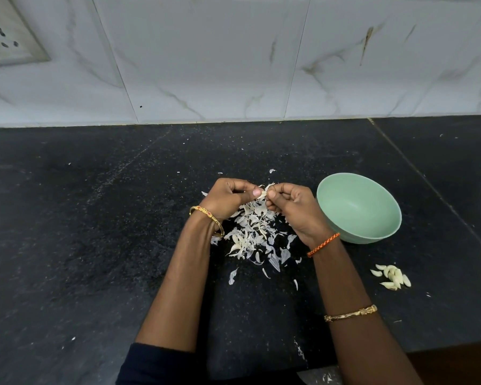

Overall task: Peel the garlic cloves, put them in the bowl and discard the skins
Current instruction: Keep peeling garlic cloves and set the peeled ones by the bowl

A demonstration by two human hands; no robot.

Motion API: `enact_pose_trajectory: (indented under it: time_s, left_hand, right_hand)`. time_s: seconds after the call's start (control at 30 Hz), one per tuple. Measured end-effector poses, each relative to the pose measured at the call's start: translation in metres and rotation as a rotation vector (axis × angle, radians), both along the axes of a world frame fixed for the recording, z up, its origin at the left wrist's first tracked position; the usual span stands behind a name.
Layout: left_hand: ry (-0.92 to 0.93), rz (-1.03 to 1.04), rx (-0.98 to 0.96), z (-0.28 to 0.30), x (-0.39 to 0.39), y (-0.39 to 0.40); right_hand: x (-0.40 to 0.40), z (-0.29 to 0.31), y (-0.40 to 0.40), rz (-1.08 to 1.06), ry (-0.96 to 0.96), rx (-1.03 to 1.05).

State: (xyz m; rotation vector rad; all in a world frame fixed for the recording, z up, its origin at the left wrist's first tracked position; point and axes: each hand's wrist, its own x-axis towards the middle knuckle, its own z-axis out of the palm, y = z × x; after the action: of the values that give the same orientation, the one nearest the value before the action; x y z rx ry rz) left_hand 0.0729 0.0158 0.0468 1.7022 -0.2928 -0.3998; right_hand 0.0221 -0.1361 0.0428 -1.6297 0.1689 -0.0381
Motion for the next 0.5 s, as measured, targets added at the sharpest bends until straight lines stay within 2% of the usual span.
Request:
enact_pose_trajectory:
  time_s: [0.23, 0.37, 0.5]
  left_hand:
    - [0.208, -0.022, -0.109, -0.0050, -0.0012, 0.0003]
    - [0.162, -0.100, -0.145, -0.0035, -0.0032, 0.0017]
    - [0.101, -0.159, -0.183, -0.0018, -0.0053, 0.0044]
  right_hand:
    - [-0.0019, 0.0011, -0.0013, 0.087, 0.061, 0.321]
    - [-0.0036, 0.0002, -0.0011, 0.133, 0.103, 0.512]
    - [-0.0049, 0.0010, -0.0006, 0.183, 0.129, 0.604]
